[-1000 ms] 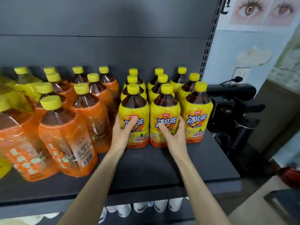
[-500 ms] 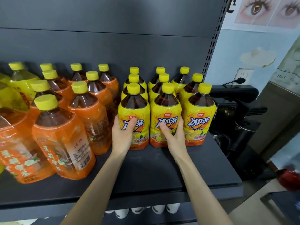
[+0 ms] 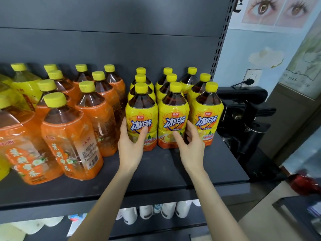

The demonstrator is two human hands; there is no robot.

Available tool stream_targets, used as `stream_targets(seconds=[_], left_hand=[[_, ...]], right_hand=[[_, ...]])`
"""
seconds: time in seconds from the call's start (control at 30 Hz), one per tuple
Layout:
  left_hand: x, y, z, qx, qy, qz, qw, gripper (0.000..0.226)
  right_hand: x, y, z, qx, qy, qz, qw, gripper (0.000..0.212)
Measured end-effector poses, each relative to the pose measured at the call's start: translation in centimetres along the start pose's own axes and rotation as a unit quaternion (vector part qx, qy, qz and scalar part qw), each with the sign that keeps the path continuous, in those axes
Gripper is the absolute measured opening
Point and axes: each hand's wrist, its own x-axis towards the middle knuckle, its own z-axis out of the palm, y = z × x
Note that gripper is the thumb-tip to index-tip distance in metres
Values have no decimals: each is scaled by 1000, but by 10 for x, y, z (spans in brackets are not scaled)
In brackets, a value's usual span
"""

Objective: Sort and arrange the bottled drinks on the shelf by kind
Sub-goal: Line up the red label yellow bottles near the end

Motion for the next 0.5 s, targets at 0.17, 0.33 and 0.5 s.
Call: stream_targets(seconds=[0.17,0.33,0.5], left_hand=[[-34,6,1,72,82,57,992,36],[-41,27,20,63,57,98,992,18],[-39,49,58,75,27,131,988,20]], right_hand=[[-11,-9,-24,-35,48,-50,997,18],[-6,-10,-48,-36,78,-65,994,9],[13,-3,-76,-31,87,-81,992,10]])
